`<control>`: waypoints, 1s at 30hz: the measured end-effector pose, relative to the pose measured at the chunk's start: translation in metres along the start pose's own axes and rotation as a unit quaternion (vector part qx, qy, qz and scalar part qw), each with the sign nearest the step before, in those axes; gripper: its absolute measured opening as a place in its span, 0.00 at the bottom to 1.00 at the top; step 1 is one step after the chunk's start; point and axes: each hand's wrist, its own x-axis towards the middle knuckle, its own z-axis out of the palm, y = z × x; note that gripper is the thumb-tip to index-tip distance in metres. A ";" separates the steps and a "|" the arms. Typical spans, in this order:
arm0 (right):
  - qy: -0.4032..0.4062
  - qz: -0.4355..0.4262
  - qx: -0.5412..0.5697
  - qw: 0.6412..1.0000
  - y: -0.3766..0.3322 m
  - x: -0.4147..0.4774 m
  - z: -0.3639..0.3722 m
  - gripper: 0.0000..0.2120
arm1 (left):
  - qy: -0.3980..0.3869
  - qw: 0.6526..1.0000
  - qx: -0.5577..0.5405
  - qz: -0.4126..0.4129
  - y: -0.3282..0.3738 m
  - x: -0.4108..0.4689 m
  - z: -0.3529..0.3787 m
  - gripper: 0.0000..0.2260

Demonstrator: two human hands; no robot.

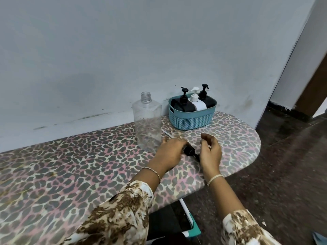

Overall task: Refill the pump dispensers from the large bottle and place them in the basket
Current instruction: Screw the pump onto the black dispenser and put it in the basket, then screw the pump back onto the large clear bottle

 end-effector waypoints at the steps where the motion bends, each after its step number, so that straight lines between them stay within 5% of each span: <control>1: 0.005 0.014 0.026 1.000 0.000 0.000 0.000 0.10 | 0.007 1.000 0.019 0.008 0.000 -0.001 0.000 0.12; 8: 0.019 0.117 0.238 0.964 -0.005 0.005 -0.007 0.16 | 0.058 0.995 0.056 0.060 0.004 -0.004 -0.002 0.12; 14: -0.061 0.156 0.319 0.933 -0.014 0.005 -0.023 0.20 | 0.167 0.980 -0.091 0.051 0.021 -0.002 -0.020 0.14; 20: -0.174 0.014 0.281 0.944 -0.065 -0.017 -0.011 0.15 | 0.231 0.947 -0.219 0.033 0.046 0.002 -0.055 0.17; 30: -0.053 -0.186 0.179 0.965 -0.136 -0.025 0.009 0.17 | 0.328 0.886 -0.325 0.040 0.059 -0.009 -0.102 0.16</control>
